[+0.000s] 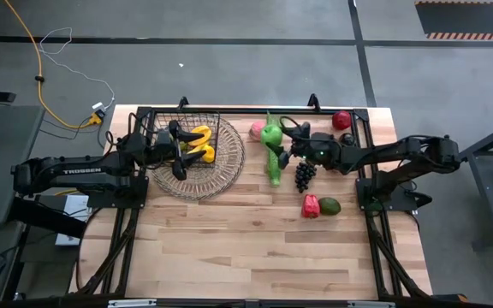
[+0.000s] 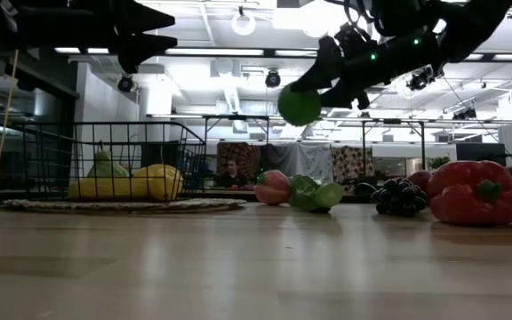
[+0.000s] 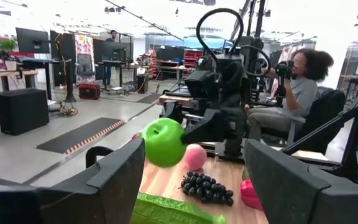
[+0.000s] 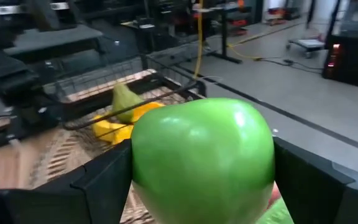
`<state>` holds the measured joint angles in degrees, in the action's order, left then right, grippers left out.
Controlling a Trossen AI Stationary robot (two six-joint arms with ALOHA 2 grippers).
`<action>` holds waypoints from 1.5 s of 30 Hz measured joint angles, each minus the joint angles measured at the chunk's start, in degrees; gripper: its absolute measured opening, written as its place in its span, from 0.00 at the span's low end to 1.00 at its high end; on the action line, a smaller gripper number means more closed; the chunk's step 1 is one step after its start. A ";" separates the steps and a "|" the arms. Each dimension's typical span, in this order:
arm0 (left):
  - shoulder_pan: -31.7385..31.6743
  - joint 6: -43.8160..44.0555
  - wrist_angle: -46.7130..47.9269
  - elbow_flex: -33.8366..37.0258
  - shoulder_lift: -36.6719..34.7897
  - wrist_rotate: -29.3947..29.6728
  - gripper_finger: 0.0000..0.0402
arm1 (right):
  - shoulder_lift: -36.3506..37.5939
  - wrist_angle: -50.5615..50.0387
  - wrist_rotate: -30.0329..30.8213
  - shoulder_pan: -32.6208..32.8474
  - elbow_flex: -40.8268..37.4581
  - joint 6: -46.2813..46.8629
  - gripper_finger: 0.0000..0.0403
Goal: Build produce basket
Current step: Put the green apple into the black wire basket
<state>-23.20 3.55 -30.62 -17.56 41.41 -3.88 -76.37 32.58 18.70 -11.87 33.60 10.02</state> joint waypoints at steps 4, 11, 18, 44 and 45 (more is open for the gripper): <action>0.00 -0.31 0.87 0.00 0.02 -0.57 0.65 | -0.01 1.76 -2.55 -0.11 -0.04 -1.08 0.80; 0.00 -0.15 0.83 0.00 0.54 -0.57 0.65 | -0.12 3.57 -5.39 -0.11 -0.04 -1.07 0.80; 0.00 0.75 0.88 -0.57 4.61 -0.39 0.72 | -0.12 7.12 -10.39 -0.09 -0.04 -1.04 0.80; 10.41 -14.00 -16.29 -17.49 42.84 7.37 0.89 | -0.14 14.03 -19.41 4.78 -0.01 0.23 0.80; 10.54 -13.25 -16.28 -18.29 43.60 8.44 0.89 | -0.14 14.03 -19.41 4.88 -0.01 0.12 0.80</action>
<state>-12.66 -9.70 -46.89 -35.85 85.01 4.56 -76.51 46.61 -0.71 -6.99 33.58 10.15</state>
